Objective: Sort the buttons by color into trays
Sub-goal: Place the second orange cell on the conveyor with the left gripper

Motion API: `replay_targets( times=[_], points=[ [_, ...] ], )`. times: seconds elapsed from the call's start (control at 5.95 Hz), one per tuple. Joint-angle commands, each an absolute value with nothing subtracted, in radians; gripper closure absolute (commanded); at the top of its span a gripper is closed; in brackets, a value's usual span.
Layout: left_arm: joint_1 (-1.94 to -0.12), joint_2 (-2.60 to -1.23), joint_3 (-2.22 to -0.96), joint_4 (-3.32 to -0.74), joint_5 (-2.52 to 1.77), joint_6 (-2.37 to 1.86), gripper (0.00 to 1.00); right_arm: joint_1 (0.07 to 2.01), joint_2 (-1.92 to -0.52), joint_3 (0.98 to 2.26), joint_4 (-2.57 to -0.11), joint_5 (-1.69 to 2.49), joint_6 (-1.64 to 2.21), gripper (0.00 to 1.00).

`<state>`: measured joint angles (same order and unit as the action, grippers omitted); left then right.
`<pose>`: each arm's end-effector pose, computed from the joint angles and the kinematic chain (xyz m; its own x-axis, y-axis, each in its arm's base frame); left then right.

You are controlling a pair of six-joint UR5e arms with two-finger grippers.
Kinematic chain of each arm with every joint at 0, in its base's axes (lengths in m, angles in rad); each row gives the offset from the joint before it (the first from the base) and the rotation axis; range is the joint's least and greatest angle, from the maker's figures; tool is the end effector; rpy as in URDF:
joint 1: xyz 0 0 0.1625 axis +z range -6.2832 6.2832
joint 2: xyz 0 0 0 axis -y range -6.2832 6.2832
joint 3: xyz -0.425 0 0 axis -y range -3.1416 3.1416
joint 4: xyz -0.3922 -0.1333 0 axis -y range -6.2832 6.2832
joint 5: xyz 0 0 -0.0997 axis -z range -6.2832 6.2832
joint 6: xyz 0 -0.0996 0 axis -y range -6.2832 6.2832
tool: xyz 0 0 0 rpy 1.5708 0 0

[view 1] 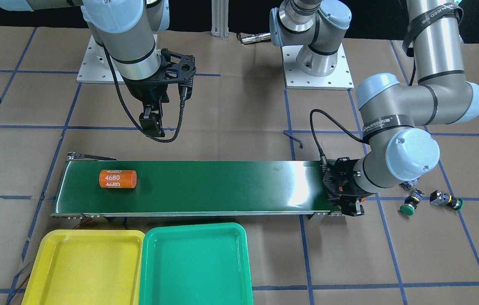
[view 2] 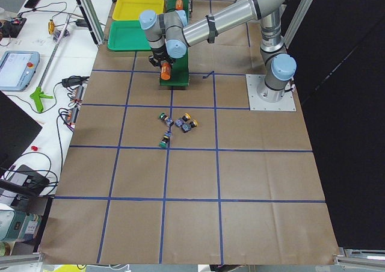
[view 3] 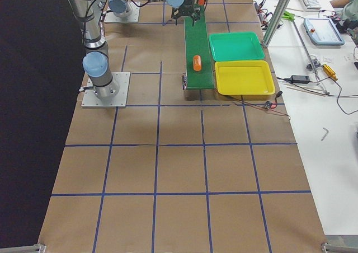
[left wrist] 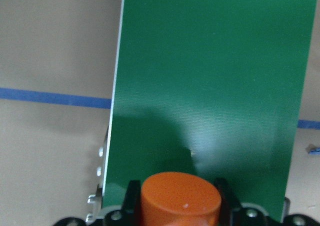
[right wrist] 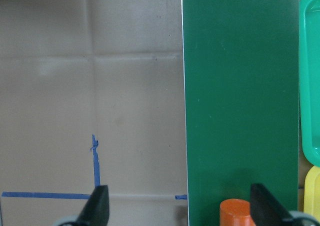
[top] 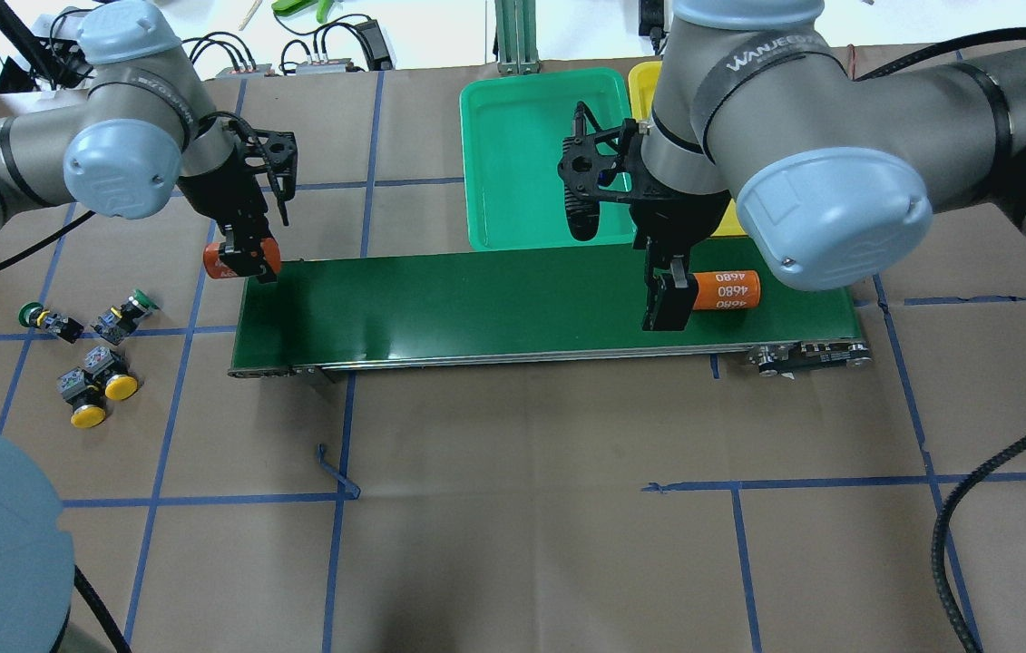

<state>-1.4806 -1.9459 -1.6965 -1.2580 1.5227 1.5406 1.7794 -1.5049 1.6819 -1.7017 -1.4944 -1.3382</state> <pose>-0.0854 -0.5892 0.2533 -0.1185 0.9750 0.1882 0.9908 0.1284 -0.0416 0.2433 -0.4689 0.4137 -0.0237 -0.9978 -0.0624 -0.9976 0.0277 -0.0636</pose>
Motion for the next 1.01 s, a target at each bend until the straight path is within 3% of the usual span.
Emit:
replay_targets(
  times=[0.0, 0.17, 0.84],
  points=[
    [-1.488, -1.913, -1.781, -1.206, 1.509, 1.534, 0.13, 1.779, -1.506, 1.683, -1.701, -1.494, -1.338, 0.00],
    [-1.485, -1.902, -1.778, -1.218, 1.516, 1.520, 0.02, 1.779, -1.506, 1.680, -1.703, -1.497, -1.338, 0.00],
    [-1.182, -1.890, -1.747, -1.212, 1.513, 1.413, 0.02, 1.778, -1.506, 1.683, -1.701, -1.508, -1.338, 0.00]
  ],
)
